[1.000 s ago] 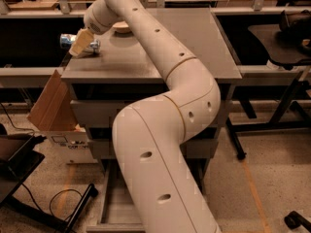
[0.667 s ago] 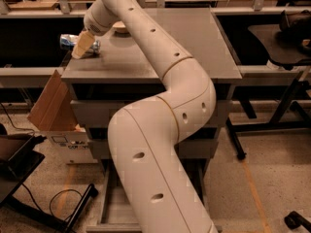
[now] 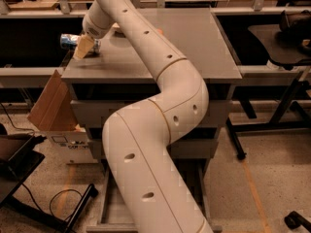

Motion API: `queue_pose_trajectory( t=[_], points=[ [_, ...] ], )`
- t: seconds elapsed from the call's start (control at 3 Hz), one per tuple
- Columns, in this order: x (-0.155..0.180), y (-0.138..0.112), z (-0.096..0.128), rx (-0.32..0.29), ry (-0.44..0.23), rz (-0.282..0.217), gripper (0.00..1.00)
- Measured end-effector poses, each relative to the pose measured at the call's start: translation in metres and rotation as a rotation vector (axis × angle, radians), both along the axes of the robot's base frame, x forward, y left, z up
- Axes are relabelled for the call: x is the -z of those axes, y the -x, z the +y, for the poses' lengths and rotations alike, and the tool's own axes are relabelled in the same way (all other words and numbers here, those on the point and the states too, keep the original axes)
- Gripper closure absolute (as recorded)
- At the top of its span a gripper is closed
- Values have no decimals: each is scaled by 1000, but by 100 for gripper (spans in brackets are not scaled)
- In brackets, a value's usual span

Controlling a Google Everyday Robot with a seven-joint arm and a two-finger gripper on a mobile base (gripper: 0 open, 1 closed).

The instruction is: Place redbull can into bottom drawer

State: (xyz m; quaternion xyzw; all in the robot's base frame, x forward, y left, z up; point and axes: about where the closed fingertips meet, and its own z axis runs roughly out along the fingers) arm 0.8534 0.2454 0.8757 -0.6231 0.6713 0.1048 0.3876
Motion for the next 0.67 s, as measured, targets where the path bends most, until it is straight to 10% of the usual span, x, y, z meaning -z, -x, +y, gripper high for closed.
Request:
queue_pose_trajectory(
  t=[0.67],
  points=[
    [8, 1, 4, -8, 24, 11, 72]
  ],
)
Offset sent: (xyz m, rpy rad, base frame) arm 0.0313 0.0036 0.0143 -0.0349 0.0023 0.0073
